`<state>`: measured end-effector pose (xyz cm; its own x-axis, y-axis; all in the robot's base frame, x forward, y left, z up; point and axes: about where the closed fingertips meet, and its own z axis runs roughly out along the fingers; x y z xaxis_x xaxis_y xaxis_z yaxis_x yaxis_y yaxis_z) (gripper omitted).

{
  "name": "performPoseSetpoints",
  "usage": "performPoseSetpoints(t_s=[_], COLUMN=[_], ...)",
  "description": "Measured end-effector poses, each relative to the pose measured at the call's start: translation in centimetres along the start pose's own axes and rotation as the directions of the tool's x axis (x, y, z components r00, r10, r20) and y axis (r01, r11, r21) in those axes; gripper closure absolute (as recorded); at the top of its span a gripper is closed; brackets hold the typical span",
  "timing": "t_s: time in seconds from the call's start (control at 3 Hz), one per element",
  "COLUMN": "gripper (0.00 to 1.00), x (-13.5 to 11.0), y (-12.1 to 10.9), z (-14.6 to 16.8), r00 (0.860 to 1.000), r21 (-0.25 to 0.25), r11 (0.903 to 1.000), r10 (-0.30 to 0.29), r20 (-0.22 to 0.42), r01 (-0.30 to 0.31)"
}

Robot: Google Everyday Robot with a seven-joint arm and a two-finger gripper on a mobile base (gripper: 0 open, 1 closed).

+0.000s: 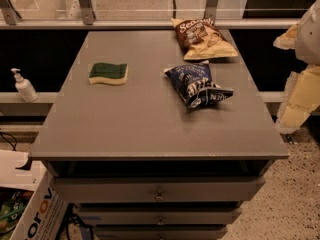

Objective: Pick brown chip bag

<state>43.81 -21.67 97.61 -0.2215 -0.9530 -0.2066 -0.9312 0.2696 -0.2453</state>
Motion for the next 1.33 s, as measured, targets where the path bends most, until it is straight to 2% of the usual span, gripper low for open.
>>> performPoseSetpoints(t_s=[0.33, 0.67, 1.0, 1.33], gripper=[0.00, 0.00, 0.00, 0.00], x=[0.0, -0.2, -0.6, -0.9], y=[0.0, -0.4, -2.5, -6.1], z=[0.0, 0.1, 0.7, 2.5], r00=[1.000, 1.000, 0.997, 0.994], r21=[0.000, 0.030, 0.084, 0.132], r11=[1.0000, 0.9994, 0.9955, 0.9899], r10=[0.000, -0.016, -0.049, -0.064], r20=[0.000, 0.021, 0.065, 0.089], r01=[0.000, 0.016, 0.044, 0.052])
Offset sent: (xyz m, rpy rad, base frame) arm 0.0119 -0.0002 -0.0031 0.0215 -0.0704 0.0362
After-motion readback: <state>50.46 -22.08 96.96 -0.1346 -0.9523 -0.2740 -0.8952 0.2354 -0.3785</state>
